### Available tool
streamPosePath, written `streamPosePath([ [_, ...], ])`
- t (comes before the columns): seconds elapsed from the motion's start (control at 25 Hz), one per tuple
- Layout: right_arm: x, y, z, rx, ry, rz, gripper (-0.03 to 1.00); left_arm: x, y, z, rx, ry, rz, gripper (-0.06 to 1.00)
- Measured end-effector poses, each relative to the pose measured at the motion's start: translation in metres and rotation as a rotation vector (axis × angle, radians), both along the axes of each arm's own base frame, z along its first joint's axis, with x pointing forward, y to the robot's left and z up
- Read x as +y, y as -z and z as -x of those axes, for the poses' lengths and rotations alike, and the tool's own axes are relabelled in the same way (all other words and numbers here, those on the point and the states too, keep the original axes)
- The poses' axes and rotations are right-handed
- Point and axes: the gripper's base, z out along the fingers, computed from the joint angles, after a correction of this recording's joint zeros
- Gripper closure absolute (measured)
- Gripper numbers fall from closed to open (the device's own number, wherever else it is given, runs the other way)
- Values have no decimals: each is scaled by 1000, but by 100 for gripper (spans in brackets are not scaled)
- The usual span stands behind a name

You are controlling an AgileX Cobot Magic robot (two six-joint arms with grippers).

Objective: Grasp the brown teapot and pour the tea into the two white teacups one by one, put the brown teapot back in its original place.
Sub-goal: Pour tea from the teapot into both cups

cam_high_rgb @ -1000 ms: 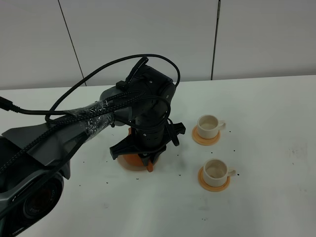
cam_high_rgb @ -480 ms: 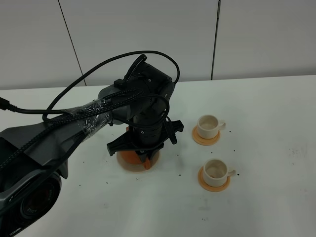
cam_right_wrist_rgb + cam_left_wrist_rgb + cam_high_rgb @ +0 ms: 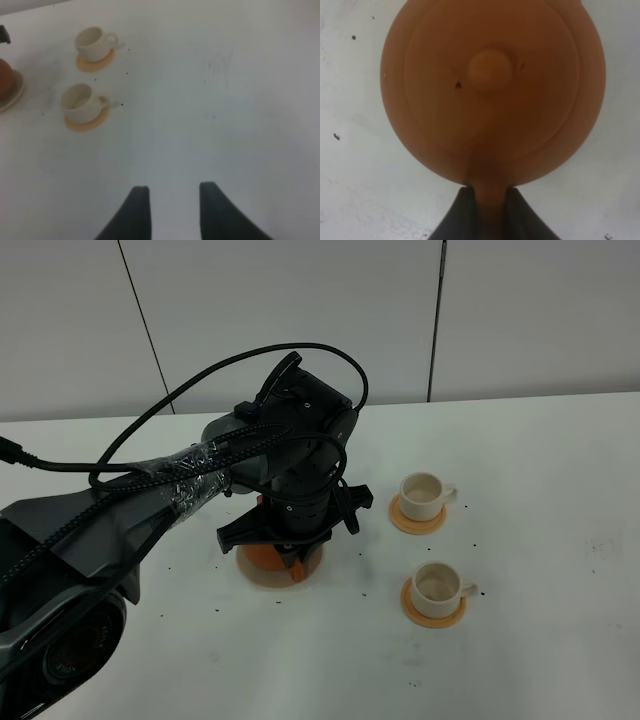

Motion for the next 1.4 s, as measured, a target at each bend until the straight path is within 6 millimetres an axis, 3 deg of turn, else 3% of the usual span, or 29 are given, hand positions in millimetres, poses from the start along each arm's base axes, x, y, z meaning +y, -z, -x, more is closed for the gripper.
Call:
streamPosePath([
  [1.4, 0, 0, 0, 0, 0, 1, 73, -9, -1, 5, -33, 51, -44, 77],
])
